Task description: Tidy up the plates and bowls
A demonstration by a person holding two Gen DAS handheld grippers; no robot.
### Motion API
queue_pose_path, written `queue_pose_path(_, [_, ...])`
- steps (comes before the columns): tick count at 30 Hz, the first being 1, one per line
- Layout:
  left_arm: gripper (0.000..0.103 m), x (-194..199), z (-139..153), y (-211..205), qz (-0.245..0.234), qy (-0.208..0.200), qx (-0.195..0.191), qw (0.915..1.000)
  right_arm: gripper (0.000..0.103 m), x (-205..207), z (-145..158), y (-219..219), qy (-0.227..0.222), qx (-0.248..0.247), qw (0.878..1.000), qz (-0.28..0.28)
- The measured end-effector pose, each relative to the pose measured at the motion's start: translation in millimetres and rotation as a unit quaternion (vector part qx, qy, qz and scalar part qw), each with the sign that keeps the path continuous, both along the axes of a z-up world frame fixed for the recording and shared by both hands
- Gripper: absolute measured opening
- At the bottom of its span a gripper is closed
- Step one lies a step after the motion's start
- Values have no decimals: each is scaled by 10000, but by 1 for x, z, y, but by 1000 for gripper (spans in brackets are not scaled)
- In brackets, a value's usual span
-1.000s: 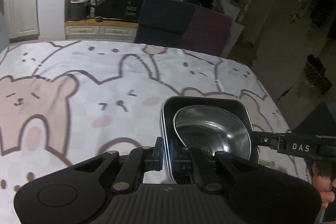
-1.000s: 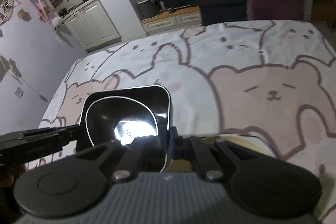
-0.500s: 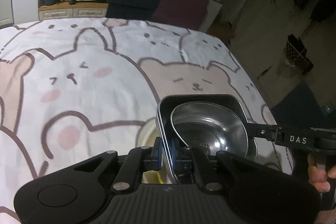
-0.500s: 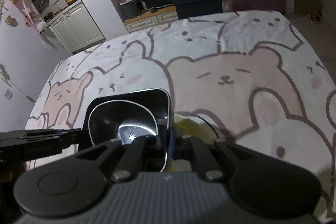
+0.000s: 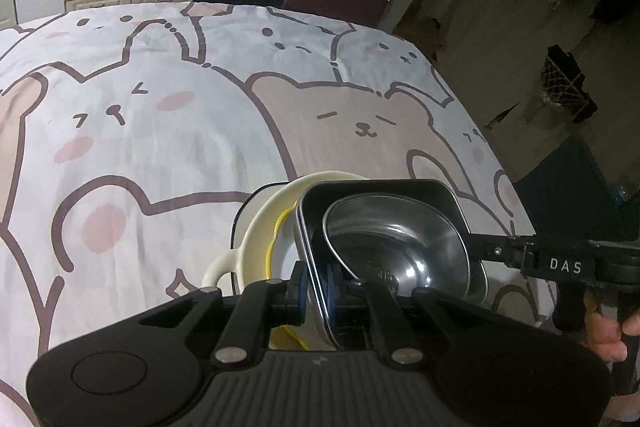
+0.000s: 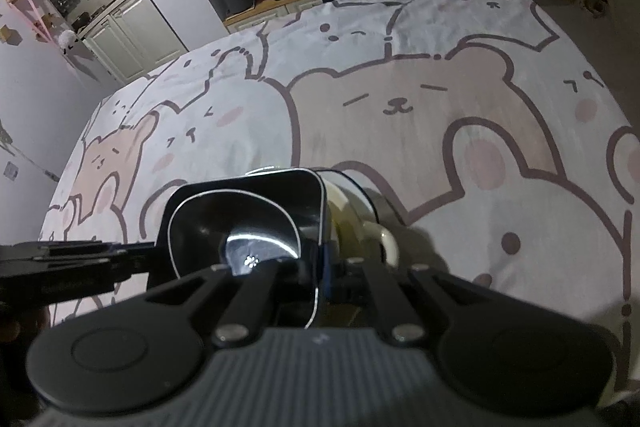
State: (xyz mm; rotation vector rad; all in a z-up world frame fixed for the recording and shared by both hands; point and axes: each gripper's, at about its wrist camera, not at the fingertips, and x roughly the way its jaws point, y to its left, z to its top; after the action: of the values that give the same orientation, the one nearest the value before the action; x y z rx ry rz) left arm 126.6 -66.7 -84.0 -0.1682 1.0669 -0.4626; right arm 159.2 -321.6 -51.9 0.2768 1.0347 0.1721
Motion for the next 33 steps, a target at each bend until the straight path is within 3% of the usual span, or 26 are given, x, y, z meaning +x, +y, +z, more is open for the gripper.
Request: queue_pose_path(33, [10, 7, -9, 1, -11, 151, 115, 9998, 5, 19, -14, 10, 265, -66, 9996, 58])
